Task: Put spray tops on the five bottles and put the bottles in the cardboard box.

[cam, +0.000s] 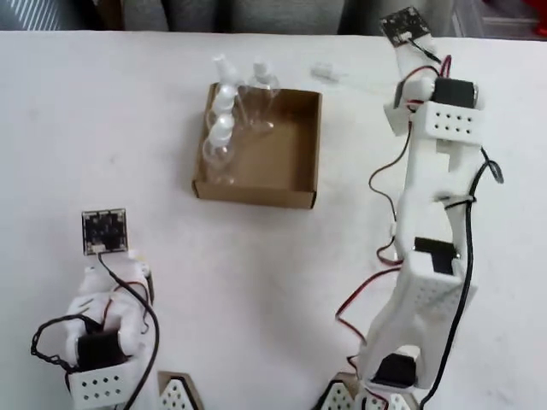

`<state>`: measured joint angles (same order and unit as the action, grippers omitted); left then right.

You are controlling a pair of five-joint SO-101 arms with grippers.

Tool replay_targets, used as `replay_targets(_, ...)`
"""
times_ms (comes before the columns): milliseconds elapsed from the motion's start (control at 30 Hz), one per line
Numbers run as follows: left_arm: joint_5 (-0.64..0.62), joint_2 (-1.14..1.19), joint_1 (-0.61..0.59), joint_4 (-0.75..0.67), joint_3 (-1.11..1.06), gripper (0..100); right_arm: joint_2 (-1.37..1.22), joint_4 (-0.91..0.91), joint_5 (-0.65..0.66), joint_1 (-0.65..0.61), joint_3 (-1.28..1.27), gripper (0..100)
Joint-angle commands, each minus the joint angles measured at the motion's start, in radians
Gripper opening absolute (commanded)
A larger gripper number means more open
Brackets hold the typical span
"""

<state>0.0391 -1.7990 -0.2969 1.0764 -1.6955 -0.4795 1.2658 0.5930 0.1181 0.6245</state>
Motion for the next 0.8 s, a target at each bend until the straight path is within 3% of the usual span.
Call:
replay_targets(0, -0.002, -0.001, -0.033, 0.006, 0.002, 2, -0.099, -0.328, 0.058, 0.05, 0.008, 2.6)
replay_targets(367, -0.002, -0.004, -0.028, 0.002, 0.002, 2, -0.421, -0.895, 0.058, 0.056, 0.008, 2.5)
replay_targets(767, -0.002, -0.001, -0.028, 0.006, 0.002, 2, -0.661, -0.951, 0.055, 0.004, 0.008, 2.5)
